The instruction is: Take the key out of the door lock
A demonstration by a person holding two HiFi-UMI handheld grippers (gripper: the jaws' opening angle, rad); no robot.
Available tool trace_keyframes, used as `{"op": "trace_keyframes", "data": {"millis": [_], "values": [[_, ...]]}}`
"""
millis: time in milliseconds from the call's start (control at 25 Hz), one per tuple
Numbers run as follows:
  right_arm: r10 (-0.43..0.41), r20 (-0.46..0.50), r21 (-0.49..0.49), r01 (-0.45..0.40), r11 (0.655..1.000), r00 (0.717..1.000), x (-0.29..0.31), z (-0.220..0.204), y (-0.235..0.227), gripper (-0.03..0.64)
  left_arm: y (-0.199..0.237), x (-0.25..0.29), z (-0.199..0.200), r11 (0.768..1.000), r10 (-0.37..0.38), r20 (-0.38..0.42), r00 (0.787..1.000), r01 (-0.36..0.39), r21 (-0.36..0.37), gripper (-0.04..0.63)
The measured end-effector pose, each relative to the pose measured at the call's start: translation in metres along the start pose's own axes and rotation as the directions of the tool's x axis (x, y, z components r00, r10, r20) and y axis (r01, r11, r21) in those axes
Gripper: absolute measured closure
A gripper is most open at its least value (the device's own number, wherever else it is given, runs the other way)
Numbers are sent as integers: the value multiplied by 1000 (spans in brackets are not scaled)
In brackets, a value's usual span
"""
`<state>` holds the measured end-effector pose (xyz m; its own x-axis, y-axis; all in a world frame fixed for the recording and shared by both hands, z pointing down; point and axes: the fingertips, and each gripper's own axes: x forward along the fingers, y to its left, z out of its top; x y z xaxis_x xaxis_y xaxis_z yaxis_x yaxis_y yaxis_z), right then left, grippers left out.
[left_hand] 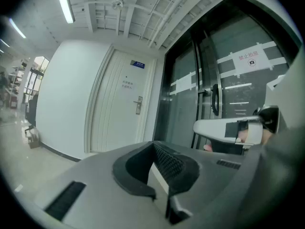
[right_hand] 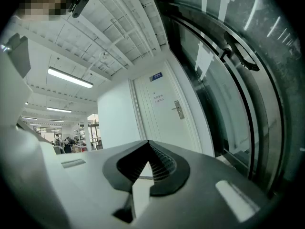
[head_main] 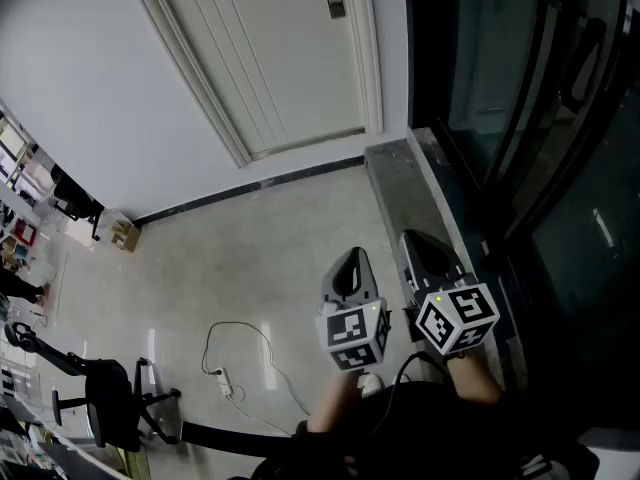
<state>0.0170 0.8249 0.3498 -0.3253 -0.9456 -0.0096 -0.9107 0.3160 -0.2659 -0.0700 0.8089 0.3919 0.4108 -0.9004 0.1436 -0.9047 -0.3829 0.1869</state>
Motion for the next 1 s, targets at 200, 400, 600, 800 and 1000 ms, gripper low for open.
{"op": "trace_keyframes", "data": {"millis": [200, 400, 600, 800, 1000], "values": [[4, 0, -1, -4, 1000, 1000, 1, -1, 3, 617, 1, -1, 1, 1000, -3, 5, 1000, 4, -2, 595], [4, 0, -1, -4, 1000, 1000, 0, -1, 4, 617, 1, -4, 1, 1000, -5, 5, 1000, 5, -1, 595], [6, 2, 1, -6, 1000, 1000, 0, -2, 8, 617, 3, -7, 2, 1000, -3, 6, 1000, 3, -2, 595], [0, 7, 17, 0, 1000, 1000, 0, -6, 11, 617, 14, -14, -1, 1000, 12, -1, 1000, -12, -20, 595], [-15, 5, 37, 15, 999, 1000, 7, -12, 16, 617, 32, -17, -3, 1000, 21, -20, 1000, -22, -17, 595]]}}
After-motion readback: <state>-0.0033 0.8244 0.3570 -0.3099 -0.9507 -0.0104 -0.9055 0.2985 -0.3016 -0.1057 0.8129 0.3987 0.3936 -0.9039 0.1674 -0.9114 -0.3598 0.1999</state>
